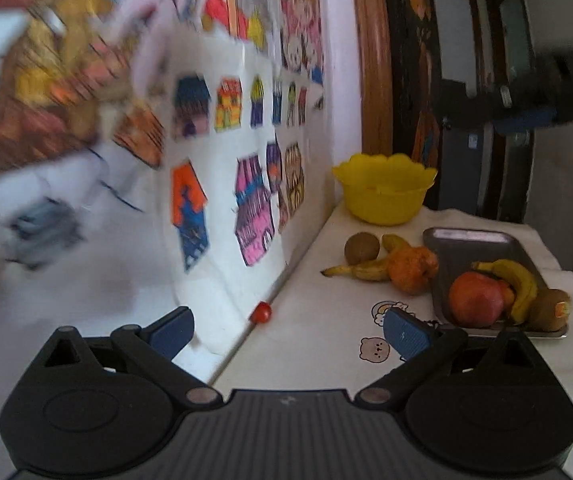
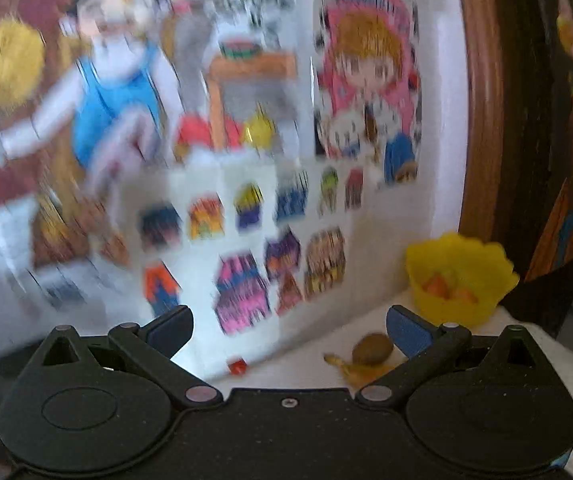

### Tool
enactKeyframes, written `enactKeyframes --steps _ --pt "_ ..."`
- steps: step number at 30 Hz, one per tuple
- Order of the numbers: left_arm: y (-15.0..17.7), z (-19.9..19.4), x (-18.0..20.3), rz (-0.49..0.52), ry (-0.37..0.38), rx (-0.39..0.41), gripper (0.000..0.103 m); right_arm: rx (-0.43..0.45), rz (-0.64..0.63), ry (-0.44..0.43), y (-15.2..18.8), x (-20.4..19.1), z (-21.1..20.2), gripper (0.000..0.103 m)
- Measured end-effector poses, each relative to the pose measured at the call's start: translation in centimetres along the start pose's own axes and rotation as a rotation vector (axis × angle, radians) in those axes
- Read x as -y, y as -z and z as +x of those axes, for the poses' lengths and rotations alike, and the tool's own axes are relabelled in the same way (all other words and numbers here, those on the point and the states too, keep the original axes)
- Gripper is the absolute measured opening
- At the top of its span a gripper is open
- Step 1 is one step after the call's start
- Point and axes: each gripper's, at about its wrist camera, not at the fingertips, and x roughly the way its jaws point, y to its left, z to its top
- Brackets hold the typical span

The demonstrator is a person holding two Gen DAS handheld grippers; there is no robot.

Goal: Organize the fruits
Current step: 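Move the open left gripper to the cherry tomato while the right approaches the red apple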

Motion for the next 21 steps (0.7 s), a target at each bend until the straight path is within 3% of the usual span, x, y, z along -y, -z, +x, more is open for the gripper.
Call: enactKeyframes --steps 10,14,21 --pt "1.0 8.1 1.7 -0.023 -0.037 -0.083 0.102 -0.132 -0.062 0.041 5.1 6.4 9.1 0.102" --pt "1.1 9.5 1.7 -0.029 -0.065 -0.101 0.102 -0.206 -0.11 0.042 6.6 7.1 12.2 0.102" --pt "0.9 11.0 1.5 -0.041 -0.088 -0.122 0.102 -0.281 -0.037 0.067 7.4 8.9 15.9 0.102"
